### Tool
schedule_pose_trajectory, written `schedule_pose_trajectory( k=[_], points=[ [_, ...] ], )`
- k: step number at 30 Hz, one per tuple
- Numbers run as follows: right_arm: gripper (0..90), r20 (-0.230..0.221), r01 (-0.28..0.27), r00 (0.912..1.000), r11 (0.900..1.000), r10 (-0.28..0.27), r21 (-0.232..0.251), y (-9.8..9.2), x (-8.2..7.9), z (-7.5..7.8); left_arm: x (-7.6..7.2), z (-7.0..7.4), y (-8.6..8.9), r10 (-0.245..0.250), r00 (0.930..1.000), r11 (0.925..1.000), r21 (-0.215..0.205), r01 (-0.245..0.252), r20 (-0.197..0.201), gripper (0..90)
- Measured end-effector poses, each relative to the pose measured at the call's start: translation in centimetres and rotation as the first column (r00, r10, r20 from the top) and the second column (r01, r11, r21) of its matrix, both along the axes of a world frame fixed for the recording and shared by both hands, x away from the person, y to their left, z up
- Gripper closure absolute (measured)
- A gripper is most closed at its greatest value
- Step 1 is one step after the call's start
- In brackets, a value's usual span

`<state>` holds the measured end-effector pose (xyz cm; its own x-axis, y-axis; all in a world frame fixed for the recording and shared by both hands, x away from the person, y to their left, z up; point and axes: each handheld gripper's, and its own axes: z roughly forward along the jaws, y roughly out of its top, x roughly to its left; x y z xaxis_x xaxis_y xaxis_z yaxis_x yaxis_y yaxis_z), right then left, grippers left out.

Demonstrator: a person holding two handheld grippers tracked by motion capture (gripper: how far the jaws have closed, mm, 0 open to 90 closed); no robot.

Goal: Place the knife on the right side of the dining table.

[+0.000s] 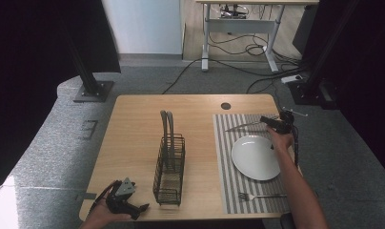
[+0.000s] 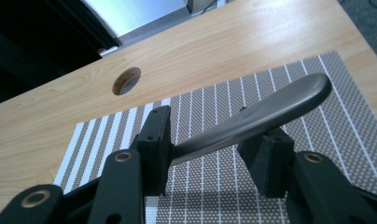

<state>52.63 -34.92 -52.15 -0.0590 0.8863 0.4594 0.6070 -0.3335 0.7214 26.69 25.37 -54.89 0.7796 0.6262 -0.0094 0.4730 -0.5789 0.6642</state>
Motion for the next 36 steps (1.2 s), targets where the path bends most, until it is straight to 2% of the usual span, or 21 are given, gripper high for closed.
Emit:
schedule_pose_trajectory(
  k=[7, 20, 36],
  points=[
    [53.3, -0.01, 0.01, 0.9999, 1.0, -0.01, 0.009, -0.2, 0.1, -0.5, 0.0, 0.0, 0.0, 0.0, 1.0, 1.0, 0.001, 0.0, -0.001, 0.0],
    [49.9, -0.076, 0.04, 0.9965, 0.998, -0.037, 0.049, -0.6, 0.2, -1.6, 0.0, 0.0, 0.0, 0.0, 1.0, 1.0, 0.001, 0.0, -0.001, 0.0],
    [45.6, -0.126, 0.083, 0.9888, 0.996, -0.08, 0.025, -0.4, 0.3, -2.0, 0.0, 0.0, 0.0, -0.001, 1.0, 1.0, 0.001, 0.001, -0.001, 0.0]
  ],
)
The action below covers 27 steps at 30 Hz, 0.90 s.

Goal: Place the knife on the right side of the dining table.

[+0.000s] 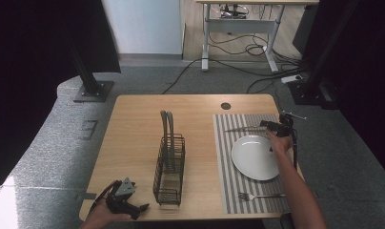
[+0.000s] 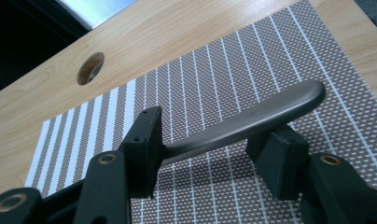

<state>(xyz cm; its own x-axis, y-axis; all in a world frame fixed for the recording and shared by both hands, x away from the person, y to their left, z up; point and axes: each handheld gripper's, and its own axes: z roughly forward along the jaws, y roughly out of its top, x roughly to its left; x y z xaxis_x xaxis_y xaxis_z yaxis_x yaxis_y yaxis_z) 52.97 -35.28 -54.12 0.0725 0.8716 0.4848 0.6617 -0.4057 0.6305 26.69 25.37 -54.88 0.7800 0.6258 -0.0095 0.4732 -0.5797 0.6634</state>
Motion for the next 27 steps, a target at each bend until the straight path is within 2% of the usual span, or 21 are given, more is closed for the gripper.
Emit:
schedule_pose_trajectory(
  k=[6, 8, 12, 16, 21, 24, 27],
  points=[
    [44.5, -0.022, 0.013, 0.9997, 1.0, -0.013, 0.0, 0.1, 0.0, -0.1, 0.0, 0.0, 0.0, 0.0, 1.0, 1.0, 0.0, 0.0, 0.0, 0.0],
    [43.4, -0.043, 0.009, 0.999, 1.0, -0.009, -0.002, 0.2, 0.1, -0.2, 0.0, 0.0, 0.0, 0.0, 1.0, 1.0, -0.001, 0.0, 0.001, 0.0],
    [42.8, -0.051, 0.001, 0.9987, 0.999, -0.003, -0.047, 0.7, 0.1, -0.1, 0.0, 0.0, 0.0, 0.001, 1.0, 1.0, -0.001, -0.001, 0.001, 0.0],
    [43.9, -0.063, -0.004, 0.998, 0.998, 0.0, -0.065, 0.9, 0.1, 0.0, 0.0, 0.0, 0.0, 0.001, 1.0, 1.0, -0.001, -0.001, 0.001, 0.0],
    [43.3, -0.075, 0.0, 0.9972, 0.998, -0.005, -0.062, 1.0, 0.0, 0.1, 0.0, 0.0, 0.0, 0.0, 1.0, 1.0, 0.0, 0.0, 0.0, 0.0],
    [43.3, -0.056, -0.011, 0.9984, 0.996, 0.006, -0.084, 1.1, -0.1, 0.6, 0.0, 0.0, 0.0, 0.0, 1.0, 1.0, -0.001, 0.0, 0.001, 0.0],
    [43.4, -0.012, -0.05, 0.9988, 0.986, 0.048, -0.158, 1.7, 0.0, 1.9, 0.0, 0.0, 0.0, 0.001, 1.0, 1.0, 0.0, -0.001, 0.001, 0.0]
  ],
)
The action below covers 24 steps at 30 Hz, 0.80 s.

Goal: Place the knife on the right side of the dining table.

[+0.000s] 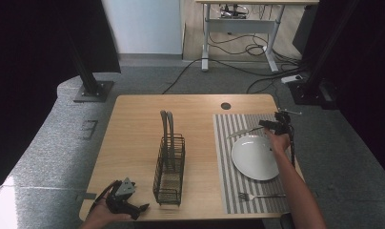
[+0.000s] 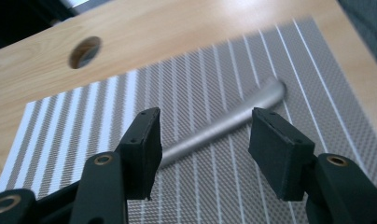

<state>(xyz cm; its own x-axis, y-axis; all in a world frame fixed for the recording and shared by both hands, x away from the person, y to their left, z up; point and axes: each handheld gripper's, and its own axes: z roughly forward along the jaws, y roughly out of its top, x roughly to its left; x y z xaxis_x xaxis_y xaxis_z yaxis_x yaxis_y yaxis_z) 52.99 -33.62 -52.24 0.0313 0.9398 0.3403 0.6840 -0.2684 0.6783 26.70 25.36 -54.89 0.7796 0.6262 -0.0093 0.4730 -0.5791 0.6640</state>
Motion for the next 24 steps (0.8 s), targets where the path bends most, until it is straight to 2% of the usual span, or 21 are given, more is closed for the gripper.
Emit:
schedule_pose_trajectory(
  k=[2, 3, 4, 5, 7, 9, 11, 16, 19, 22, 24],
  points=[
    [43.2, 0.048, -0.045, 0.9978, 0.999, 0.046, -0.022, 0.4, 0.1, 0.6, 0.0, 0.0, 0.0, 0.0, 1.0, 1.0, 0.001, 0.0, 0.0, 0.0],
    [42.9, 0.056, -0.068, 0.996, 0.997, 0.07, -0.034, 0.6, 0.3, 0.9, 0.0, 0.0, 0.0, 0.0, 1.0, 1.0, 0.0, 0.0, 0.0, 0.0],
    [42.6, 0.045, -0.095, 0.9942, 0.994, 0.097, -0.054, 1.0, 1.0, 1.0, 0.0, 0.0, 0.0, 0.0, 1.0, 1.0, 0.0, 0.0, 0.0, 0.0],
    [42.6, 0.045, -0.095, 0.9942, 0.994, 0.097, -0.054, 1.0, 1.0, 1.0, 0.0, 0.0, 0.0, 0.0, 1.0, 1.0, 0.001, 0.0, 0.0, 0.0],
    [42.6, 0.075, -0.113, 0.9902, 0.991, 0.118, -0.071, 1.3, 1.6, 1.0, 0.0, 0.0, 0.0, 0.0, 1.0, 1.0, 0.0, 0.0, 0.0, 0.0],
    [42.7, 0.015, -0.145, 0.989, 0.985, 0.147, -0.093, 1.6, 2.8, 0.7, 0.0, 0.0, 0.0, 0.0, 1.0, 1.0, 0.001, 0.0, 0.0, 0.0],
    [42.9, -0.004, -0.156, 0.9877, 0.982, 0.156, -0.109, 1.9, 3.3, 0.5, 0.0, 0.0, 0.0, 0.0, 1.0, 1.0, 0.0, 0.0, 0.0, 0.0],
    [43.2, -0.05, -0.202, 0.9792, 0.964, 0.197, -0.174, 2.8, 4.2, -0.7, 0.0, 0.0, 0.0, 0.0, 1.0, 1.0, 0.001, 0.0, 0.0, 0.0],
    [42.8, -0.084, -0.206, 0.9774, 0.963, 0.194, -0.174, 2.8, 4.2, -1.4, 0.0, 0.0, 0.0, 0.0, 1.0, 1.0, 0.001, 0.0, -0.001, 0.0],
    [43.0, -0.08, -0.182, 0.982, 0.969, 0.171, -0.164, 2.6, 4.0, -1.5, 0.0, 0.0, 0.0, 0.0, 1.0, 1.0, 0.001, 0.0, 0.0, 0.0],
    [42.7, -0.086, -0.178, 0.9823, 0.97, 0.166, -0.164, 2.5, 3.9, -1.5, 0.0, 0.0, 0.0, 0.0, 1.0, 1.0, 0.001, 0.0, 0.0, 0.0]
  ],
)
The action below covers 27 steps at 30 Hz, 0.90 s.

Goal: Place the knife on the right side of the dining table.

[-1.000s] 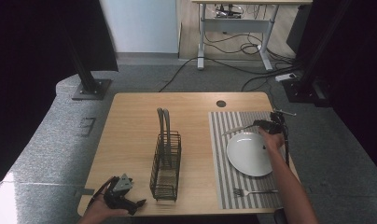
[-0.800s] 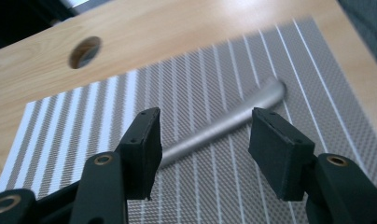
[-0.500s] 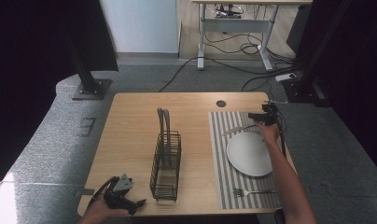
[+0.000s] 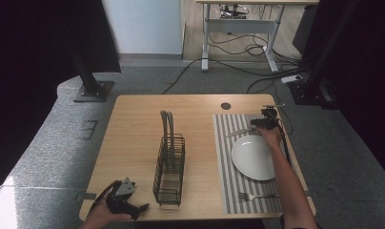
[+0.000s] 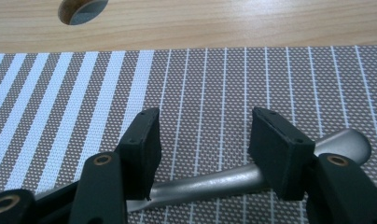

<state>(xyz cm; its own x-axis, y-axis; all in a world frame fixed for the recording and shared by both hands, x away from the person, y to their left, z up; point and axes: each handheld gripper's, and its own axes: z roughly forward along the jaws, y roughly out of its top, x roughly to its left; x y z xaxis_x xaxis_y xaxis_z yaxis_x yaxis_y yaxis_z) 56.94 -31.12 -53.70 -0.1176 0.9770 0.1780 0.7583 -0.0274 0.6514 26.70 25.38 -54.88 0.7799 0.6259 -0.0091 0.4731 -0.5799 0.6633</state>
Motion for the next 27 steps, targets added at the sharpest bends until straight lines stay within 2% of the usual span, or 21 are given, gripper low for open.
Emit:
schedule_pose_trajectory(
  k=[15, 20, 25, 27],
  points=[
    [42.0, -0.029, 0.021, 0.9994, 1.0, -0.021, -0.002, -0.09, -0.45, 0.21, 0.0, -0.01, -0.01, 0.0, 1.0, 1.0, -0.001, 0.0, 0.001, 0.0],
    [41.0, -0.035, 0.019, 0.9992, 0.999, -0.02, -0.026, 0.12, -0.58, 0.26, 0.0, -0.01, -0.01, 0.0, 1.0, 1.0, -0.001, 0.0, 0.001, 0.0],
    [40.5, -0.037, 0.033, 0.9988, 0.999, -0.033, -0.007, -0.03, -0.6, 0.33, 0.0, -0.01, -0.01, 0.0, 1.0, 1.0, -0.001, 0.0, 0.001, 0.0],
    [40.4, -0.018, 0.04, 0.999, 0.999, -0.041, -0.005, -0.07, -0.71, 0.52, 0.0, -0.01, -0.01, 0.0, 1.0, 1.0, -0.001, 0.0, 0.001, 0.0]
  ],
)
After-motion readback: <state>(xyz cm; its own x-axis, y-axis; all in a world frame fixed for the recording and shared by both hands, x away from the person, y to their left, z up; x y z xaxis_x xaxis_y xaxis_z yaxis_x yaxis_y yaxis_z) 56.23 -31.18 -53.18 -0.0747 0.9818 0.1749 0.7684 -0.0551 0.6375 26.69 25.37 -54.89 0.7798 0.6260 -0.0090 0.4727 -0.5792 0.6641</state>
